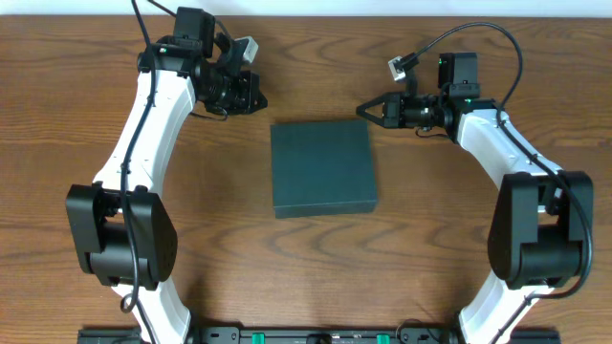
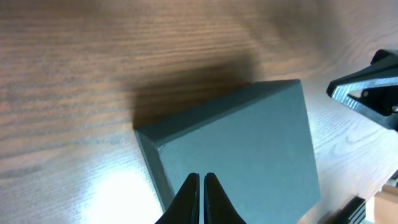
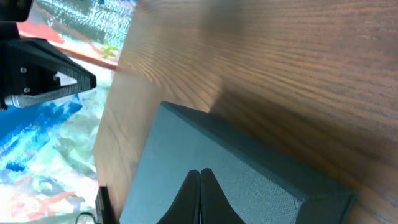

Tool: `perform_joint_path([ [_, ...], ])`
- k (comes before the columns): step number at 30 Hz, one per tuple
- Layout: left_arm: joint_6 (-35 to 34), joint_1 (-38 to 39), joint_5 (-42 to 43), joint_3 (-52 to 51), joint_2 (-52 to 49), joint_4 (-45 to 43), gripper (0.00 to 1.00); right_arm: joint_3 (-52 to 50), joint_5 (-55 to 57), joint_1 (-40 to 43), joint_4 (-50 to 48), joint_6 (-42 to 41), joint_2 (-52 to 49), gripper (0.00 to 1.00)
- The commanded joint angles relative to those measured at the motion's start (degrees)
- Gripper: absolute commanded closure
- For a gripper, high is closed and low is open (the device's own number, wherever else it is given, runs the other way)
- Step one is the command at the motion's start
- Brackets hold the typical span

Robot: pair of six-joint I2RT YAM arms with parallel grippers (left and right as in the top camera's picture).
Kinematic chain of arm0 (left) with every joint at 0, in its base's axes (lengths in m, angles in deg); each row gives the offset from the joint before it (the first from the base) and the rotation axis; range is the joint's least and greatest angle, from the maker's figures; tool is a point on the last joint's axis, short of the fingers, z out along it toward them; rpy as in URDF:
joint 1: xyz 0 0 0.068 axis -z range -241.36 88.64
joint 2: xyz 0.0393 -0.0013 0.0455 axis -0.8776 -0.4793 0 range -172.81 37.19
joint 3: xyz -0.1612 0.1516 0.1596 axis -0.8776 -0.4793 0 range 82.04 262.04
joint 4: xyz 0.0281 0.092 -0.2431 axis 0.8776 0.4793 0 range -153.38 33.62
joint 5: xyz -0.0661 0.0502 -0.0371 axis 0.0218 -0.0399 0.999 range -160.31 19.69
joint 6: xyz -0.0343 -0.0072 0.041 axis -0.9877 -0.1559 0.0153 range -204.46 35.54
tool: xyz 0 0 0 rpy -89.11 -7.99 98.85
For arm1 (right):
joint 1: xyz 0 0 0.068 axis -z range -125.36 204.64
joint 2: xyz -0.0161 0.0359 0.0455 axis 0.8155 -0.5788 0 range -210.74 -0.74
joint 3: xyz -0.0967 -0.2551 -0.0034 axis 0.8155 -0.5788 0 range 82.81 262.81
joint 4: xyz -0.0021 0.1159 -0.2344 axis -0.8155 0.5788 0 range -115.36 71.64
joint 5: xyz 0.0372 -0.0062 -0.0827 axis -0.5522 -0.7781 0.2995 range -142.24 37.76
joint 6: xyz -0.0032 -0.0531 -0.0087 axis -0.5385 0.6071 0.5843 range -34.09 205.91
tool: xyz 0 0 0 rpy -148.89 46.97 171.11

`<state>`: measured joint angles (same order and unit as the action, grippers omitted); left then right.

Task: Pack container

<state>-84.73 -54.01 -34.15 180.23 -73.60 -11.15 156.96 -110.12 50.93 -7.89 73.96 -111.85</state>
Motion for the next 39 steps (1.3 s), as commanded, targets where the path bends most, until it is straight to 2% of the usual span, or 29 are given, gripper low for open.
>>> perform_joint_path([
  [1, 1.66, 0.13, -0.76, 1.25, 2.25, 1.46, 0.94, 0.59, 0.17, -0.46, 1.11, 2.08, 2.84, 0.98],
  [5, 3.15, 0.13, -0.72, 1.25, 4.50, 3.37, 0.94, 0.59, 3.80, -0.46, 4.87, 4.59, 6.97, 0.98],
  [15, 7.06, 1.27, -0.72, 1.25, 11.74, 7.19, 0.94, 0.59, 17.03, -1.09, 22.58, 12.41, 21.55, 0.98],
  [22, 9.79, 1.31, -0.52, 1.25, 16.57, 12.52, 0.94, 0.02, 26.10, -5.75, 35.65, 15.43, 25.00, 0.98],
  [32, 10.62, 1.31, -0.57, 1.25, 26.03, 17.33, 0.94, -8.39, 32.61, -10.62, 35.32, 12.61, 24.96, 0.99],
  [39, 10.58, 1.31, -0.55, 1.25, 32.61, 20.06, 0.94, -16.39, 32.54, -10.64, 29.35, 11.96, 24.96, 0.98],
])
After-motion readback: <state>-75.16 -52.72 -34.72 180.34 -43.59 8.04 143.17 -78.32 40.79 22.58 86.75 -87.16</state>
